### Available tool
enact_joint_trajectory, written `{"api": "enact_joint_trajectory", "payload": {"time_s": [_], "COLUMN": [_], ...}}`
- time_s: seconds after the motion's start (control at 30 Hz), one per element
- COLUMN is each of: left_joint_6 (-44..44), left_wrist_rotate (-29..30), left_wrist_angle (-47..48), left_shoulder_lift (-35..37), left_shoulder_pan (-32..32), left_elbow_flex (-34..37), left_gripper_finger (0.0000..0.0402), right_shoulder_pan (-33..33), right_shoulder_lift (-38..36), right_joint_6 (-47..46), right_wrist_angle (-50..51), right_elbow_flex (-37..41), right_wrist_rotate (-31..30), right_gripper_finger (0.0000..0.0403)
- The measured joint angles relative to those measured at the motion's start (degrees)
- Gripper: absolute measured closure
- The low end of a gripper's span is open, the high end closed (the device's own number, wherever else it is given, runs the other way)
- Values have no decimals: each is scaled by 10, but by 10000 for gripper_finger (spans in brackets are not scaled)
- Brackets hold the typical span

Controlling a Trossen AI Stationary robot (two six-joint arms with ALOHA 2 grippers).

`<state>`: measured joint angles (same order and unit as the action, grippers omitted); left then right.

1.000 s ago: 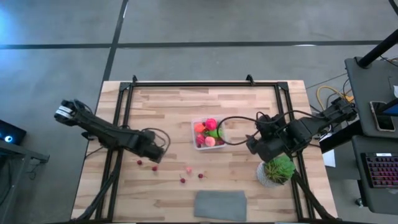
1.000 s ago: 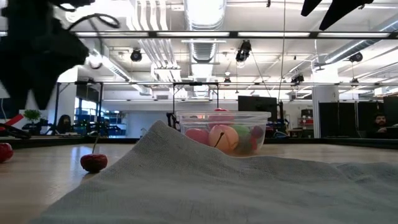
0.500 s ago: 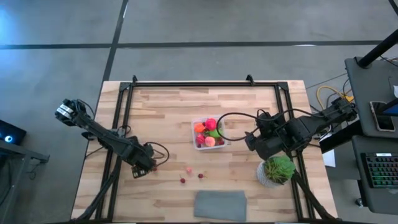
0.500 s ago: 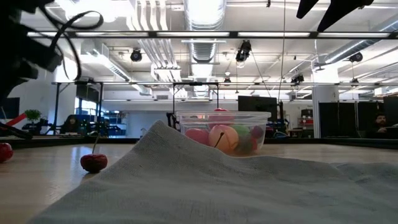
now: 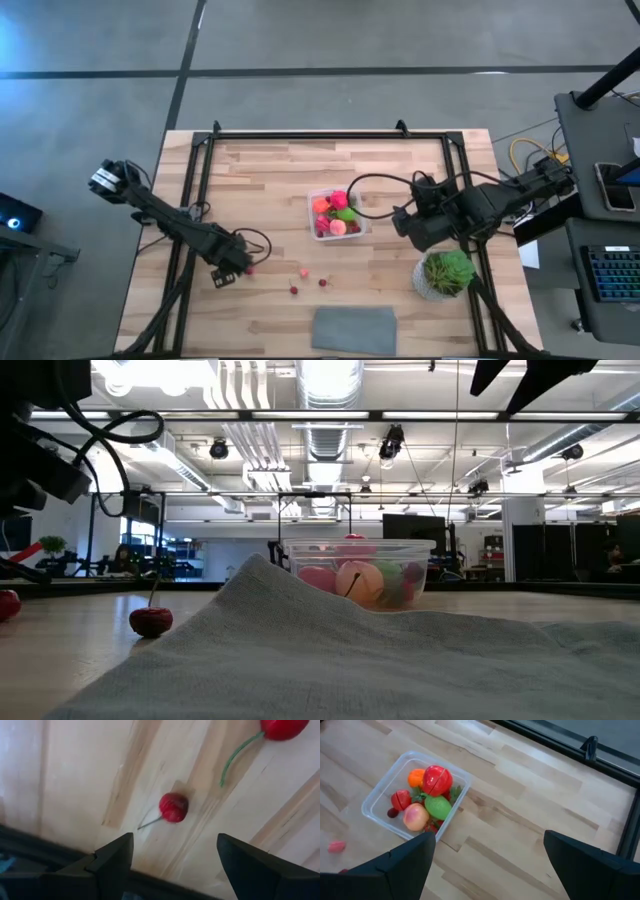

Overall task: Pick and placing Produce into tupperware
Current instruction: Put the red cherry into the transparent container

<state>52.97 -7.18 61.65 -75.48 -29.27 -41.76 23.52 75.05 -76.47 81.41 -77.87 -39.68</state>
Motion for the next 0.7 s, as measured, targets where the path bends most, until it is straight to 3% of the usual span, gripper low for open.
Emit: {"api": "enact_joint_trajectory", "payload": {"time_s": [0.33, 0.7], "left_joint_6": [-27, -145], "left_wrist_rotate": [-8, -25], "left_wrist_angle": [-24, -24], "left_shoulder_lift": [-66, -143], "left_shoulder_pan": [40, 45], "left_elbow_flex": [10, -8], "left_gripper_finger": [130, 130], "right_shoulder_pan": [-12, -12], "right_shoulder_lift": [0, 0], "right_joint_6": [5, 4], "right_wrist_angle": [-6, -12], "right_elbow_flex": [0, 0], "right_wrist_rotate": [2, 11], "right_gripper_finger": [38, 38]}}
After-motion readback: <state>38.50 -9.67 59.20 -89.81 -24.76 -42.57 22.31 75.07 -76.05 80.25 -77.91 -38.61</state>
